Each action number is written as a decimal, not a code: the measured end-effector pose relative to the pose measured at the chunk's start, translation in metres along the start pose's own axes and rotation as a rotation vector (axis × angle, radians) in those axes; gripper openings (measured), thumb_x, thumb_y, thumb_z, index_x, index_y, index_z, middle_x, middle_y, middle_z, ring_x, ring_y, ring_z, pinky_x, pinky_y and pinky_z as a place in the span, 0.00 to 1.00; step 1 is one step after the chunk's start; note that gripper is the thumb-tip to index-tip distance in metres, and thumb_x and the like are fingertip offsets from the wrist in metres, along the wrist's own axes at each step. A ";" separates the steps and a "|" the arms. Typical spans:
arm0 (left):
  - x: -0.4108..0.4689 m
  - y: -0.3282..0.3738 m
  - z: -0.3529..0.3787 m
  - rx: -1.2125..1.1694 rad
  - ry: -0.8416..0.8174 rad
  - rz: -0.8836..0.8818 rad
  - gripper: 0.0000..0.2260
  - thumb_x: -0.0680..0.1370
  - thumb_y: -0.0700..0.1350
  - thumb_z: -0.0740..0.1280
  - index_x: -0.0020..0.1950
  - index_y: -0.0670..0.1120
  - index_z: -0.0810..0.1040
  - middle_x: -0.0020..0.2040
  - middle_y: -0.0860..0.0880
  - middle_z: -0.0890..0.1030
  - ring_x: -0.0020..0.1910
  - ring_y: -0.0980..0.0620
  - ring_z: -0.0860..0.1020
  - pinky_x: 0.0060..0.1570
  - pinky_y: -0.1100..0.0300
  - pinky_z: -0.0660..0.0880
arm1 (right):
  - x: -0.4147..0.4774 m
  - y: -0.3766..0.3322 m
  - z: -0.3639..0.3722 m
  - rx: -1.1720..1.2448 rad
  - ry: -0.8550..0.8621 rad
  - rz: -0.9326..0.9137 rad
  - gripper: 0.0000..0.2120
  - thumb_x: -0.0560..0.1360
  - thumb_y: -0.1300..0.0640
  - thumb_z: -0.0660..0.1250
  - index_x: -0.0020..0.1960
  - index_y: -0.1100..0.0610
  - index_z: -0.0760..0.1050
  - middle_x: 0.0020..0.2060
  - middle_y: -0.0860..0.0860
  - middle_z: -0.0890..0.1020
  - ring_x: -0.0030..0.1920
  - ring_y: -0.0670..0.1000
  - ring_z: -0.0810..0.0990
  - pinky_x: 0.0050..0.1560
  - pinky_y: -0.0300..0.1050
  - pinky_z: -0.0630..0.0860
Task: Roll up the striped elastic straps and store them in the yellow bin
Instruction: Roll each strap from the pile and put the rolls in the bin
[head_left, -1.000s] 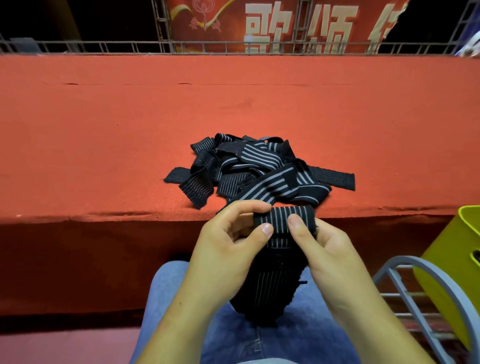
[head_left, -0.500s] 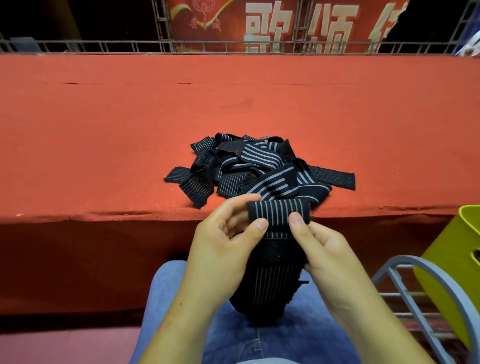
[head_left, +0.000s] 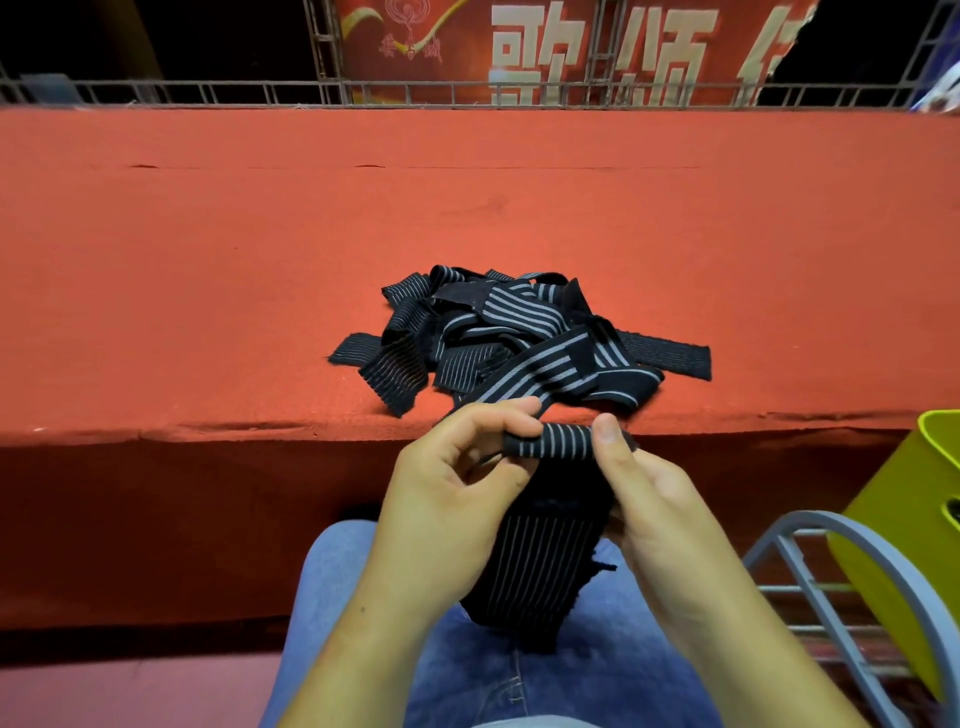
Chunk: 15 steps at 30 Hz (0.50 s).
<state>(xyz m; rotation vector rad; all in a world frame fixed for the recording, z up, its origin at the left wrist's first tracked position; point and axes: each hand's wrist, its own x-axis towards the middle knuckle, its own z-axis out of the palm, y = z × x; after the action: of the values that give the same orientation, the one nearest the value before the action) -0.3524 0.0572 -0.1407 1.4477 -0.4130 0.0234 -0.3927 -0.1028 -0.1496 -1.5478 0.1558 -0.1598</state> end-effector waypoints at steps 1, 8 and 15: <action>0.000 0.000 0.000 -0.005 -0.003 -0.010 0.22 0.76 0.23 0.66 0.45 0.52 0.84 0.60 0.55 0.85 0.61 0.55 0.83 0.63 0.59 0.78 | 0.000 0.000 0.000 0.017 0.004 -0.015 0.36 0.68 0.22 0.66 0.57 0.51 0.87 0.53 0.56 0.89 0.60 0.61 0.85 0.67 0.66 0.77; -0.001 0.002 0.002 0.013 -0.045 -0.077 0.22 0.77 0.29 0.69 0.65 0.50 0.80 0.60 0.54 0.85 0.61 0.59 0.82 0.60 0.67 0.76 | -0.002 -0.004 -0.001 0.060 0.013 -0.045 0.17 0.80 0.41 0.69 0.59 0.52 0.86 0.55 0.54 0.89 0.60 0.56 0.86 0.69 0.65 0.77; -0.004 0.000 0.004 0.059 -0.141 -0.120 0.21 0.84 0.42 0.66 0.77 0.53 0.69 0.62 0.58 0.84 0.65 0.59 0.80 0.71 0.54 0.72 | -0.004 -0.005 0.000 -0.006 -0.005 -0.088 0.16 0.79 0.46 0.65 0.60 0.52 0.84 0.54 0.50 0.89 0.57 0.49 0.87 0.65 0.58 0.80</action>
<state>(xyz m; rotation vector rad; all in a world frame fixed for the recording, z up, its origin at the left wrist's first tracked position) -0.3572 0.0545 -0.1421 1.5353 -0.4429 -0.1647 -0.3968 -0.1020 -0.1443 -1.5614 0.0845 -0.2255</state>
